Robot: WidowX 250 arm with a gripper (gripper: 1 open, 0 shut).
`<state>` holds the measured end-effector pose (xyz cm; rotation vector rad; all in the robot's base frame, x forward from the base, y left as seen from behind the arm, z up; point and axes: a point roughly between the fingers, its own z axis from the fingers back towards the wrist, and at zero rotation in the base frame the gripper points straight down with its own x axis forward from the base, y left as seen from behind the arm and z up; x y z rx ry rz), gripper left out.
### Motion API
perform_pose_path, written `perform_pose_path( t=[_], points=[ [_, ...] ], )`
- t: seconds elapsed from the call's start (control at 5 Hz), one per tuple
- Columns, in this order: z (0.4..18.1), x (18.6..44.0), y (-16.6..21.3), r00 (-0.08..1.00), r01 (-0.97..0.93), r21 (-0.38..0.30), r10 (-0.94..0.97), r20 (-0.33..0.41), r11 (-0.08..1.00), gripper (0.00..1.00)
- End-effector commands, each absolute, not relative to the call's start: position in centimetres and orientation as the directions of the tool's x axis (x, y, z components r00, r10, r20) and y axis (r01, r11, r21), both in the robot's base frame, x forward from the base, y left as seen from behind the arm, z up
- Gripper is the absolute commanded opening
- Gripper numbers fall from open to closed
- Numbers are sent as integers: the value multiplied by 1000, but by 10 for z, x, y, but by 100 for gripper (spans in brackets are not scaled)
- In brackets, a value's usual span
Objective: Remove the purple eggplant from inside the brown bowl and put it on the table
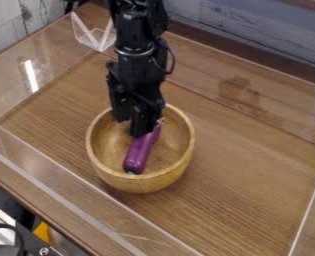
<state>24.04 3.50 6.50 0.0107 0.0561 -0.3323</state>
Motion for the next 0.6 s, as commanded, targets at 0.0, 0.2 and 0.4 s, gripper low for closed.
perform_pose_path(
  t=[0.0, 0.2, 0.4],
  points=[
    [69, 251, 37, 960, 279, 27, -279, 4, 960, 100],
    [57, 252, 38, 974, 226, 23, -226, 8, 974, 100],
    [51, 262, 37, 971, 239, 24, -240, 9, 971, 100]
  ],
)
